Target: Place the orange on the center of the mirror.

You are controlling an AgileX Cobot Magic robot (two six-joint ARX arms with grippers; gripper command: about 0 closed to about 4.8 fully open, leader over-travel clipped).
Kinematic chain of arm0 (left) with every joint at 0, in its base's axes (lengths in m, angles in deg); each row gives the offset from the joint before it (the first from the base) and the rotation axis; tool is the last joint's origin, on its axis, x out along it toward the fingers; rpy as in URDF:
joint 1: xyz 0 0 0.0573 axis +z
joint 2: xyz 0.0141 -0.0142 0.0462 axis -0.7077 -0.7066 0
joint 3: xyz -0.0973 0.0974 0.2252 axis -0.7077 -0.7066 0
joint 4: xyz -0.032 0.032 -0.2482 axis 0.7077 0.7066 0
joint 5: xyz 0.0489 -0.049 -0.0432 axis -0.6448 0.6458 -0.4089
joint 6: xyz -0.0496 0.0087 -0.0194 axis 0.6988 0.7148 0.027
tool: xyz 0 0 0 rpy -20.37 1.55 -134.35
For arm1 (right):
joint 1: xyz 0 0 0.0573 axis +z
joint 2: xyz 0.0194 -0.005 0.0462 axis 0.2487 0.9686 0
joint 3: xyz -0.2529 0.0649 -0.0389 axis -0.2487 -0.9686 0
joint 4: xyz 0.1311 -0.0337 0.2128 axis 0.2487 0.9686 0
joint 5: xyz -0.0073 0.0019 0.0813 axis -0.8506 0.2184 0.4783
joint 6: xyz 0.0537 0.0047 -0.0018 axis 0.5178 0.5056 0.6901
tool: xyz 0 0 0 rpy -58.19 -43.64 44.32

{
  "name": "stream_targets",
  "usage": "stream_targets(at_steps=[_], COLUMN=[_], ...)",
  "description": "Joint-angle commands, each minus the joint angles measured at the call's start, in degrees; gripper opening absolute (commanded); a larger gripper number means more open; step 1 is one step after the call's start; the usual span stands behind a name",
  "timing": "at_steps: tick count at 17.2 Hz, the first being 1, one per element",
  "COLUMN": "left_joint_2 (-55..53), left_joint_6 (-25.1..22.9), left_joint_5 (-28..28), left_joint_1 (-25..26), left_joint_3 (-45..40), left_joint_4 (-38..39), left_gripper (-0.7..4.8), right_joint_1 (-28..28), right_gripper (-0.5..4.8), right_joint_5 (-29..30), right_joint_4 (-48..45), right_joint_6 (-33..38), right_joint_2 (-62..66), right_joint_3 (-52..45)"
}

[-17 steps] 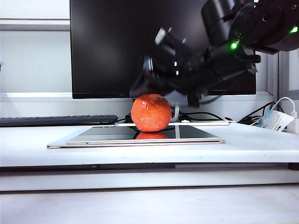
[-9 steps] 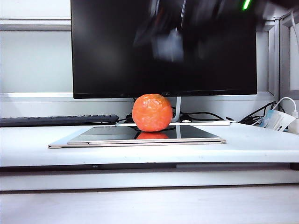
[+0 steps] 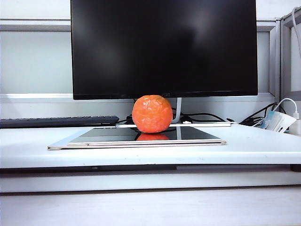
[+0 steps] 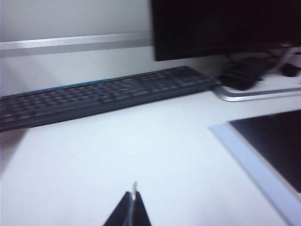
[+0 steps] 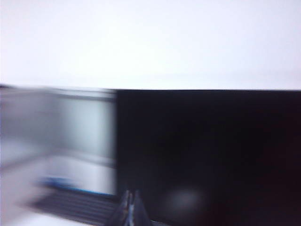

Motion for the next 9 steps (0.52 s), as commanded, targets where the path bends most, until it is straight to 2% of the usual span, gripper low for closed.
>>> stream_targets(at_steps=[1, 6, 9], left_joint_2=[0.0, 0.0, 0.0], left_joint_6=[-0.2, -0.2, -0.2], left_joint_5=[0.2, 0.3, 0.3], left_joint_1=[1.5, 2.1, 2.1], left_joint_3=[0.1, 0.1, 0.1], left_joint_4=[-0.3, -0.3, -0.3], left_gripper=[-0.05, -0.05, -0.05], right_joint_1=[0.0, -0.2, -0.2], right_gripper=[-0.07, -0.06, 0.54], right_joint_5=[-9.1, -16.5, -16.4], right_joint_4=[15.0, 27.0, 33.3], right_joint_6=[-6.6, -8.8, -8.5], right_joint_2=[-9.0, -24.3, -33.6], right_joint_3=[-0.1, -3.1, -5.6])
